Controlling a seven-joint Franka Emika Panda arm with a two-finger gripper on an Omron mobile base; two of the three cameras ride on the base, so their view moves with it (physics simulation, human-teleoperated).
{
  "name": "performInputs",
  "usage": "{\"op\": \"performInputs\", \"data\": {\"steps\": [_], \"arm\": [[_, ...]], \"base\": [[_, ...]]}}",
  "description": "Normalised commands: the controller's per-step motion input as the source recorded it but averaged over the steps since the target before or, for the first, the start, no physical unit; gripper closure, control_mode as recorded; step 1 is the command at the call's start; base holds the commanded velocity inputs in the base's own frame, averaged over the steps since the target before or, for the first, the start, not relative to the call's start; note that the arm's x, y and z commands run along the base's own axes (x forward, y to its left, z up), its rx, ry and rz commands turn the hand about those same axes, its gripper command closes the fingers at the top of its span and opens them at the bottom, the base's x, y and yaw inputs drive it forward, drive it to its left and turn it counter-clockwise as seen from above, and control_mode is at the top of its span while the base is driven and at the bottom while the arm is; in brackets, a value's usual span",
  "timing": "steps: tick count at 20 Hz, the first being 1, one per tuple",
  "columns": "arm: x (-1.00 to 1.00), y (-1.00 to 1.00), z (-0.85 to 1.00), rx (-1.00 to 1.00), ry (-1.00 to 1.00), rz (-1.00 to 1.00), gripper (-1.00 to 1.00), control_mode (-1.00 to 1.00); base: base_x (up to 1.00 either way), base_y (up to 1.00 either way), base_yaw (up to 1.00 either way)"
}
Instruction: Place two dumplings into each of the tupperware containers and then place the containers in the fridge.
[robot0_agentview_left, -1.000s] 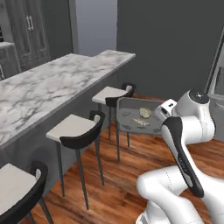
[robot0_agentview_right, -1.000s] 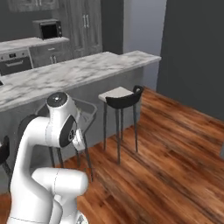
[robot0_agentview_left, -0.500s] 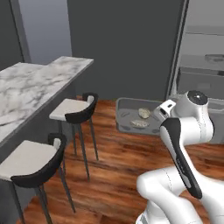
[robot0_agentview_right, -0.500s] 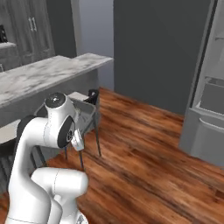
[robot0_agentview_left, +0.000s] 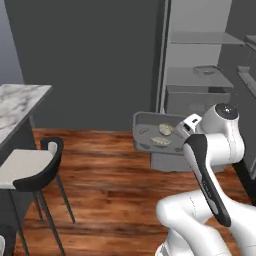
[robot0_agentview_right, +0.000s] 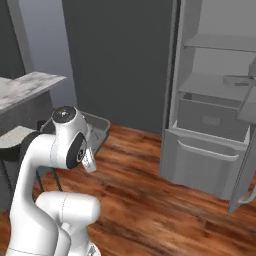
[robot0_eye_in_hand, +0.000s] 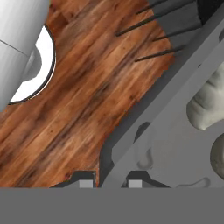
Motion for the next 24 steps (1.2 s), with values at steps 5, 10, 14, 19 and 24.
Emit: {"op": "performInputs", "data": {"steps": [5, 10, 14, 19, 24], "arm": [[0.0, 0.0, 0.0, 0.0, 0.0, 0.0, 1.0, 1.0], [0.0, 0.0, 0.0, 0.0, 0.0, 0.0, 1.0, 1.0], [0.0, 0.0, 0.0, 0.0, 0.0, 0.0, 1.0, 1.0], [0.0, 0.0, 0.0, 0.0, 0.0, 0.0, 1.0, 1.0], [0.0, 0.0, 0.0, 0.0, 0.0, 0.0, 1.0, 1.0]], "base": [[0.78, -0.73, -0.24], [0.72, -0.77, -0.24], [0.68, -0.48, -0.24], [0.74, -0.06, -0.16], [0.68, 0.0, -0.08]]}}
